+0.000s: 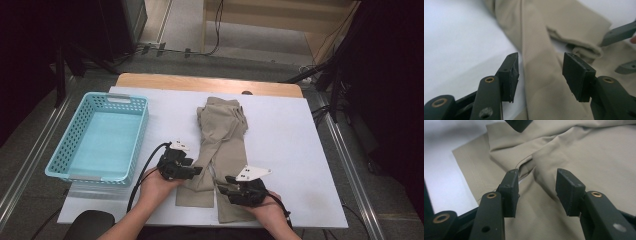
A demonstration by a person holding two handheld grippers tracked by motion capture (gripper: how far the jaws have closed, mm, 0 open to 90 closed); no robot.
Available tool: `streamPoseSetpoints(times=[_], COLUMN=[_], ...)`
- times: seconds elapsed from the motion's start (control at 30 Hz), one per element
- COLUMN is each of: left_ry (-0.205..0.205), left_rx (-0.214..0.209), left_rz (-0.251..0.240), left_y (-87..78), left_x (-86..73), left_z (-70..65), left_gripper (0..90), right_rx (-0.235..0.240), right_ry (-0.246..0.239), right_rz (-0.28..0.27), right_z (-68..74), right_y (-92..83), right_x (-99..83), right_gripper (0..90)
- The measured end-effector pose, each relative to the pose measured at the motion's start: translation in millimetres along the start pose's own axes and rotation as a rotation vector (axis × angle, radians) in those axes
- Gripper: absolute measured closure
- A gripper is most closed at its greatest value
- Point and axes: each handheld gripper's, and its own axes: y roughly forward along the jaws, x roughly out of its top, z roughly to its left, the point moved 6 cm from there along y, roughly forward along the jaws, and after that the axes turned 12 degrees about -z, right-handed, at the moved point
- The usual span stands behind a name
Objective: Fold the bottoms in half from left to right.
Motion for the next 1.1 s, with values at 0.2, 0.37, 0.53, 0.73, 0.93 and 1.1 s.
streamPoseSetpoints(times=[0.2,0.37,0.53,0.73,0.93,1.1], left_ry=[-0.019,-0.051,-0.081,-0.069,-0.025,0.026], left_rx=[-0.012,-0.068,-0.113,-0.143,-0.143,-0.177], left_rz=[0.029,-0.024,-0.062,-0.099,-0.073,-0.06], left_y=[6.4,-10.3,-18.4,-24.3,-15.6,-5.1], left_x=[-3.9,18.0,29.1,42.0,44.1,49.3], left_z=[-1.0,-10.9,-23.3,-40.8,-55.3,-79.4], left_gripper=[81.9,88.7,88.9,88.6,88.6,88.7], right_rx=[-0.049,-0.1,-0.081,-0.041,-0.072,-0.155], right_ry=[-0.037,-0.035,0.003,0.012,-0.011,0.077], right_rz=[0.012,0.009,0.026,0.009,-0.013,-0.03], right_z=[-3.4,-6.0,-0.3,10.3,-13.8,-50.3], right_y=[13.6,18.1,25.4,35.3,-1.7,-32.9], right_x=[-2.9,0.6,5.8,12.0,17.3,15.5], right_gripper=[52.1,80.8,84.7,82.7,75.2,73.5])
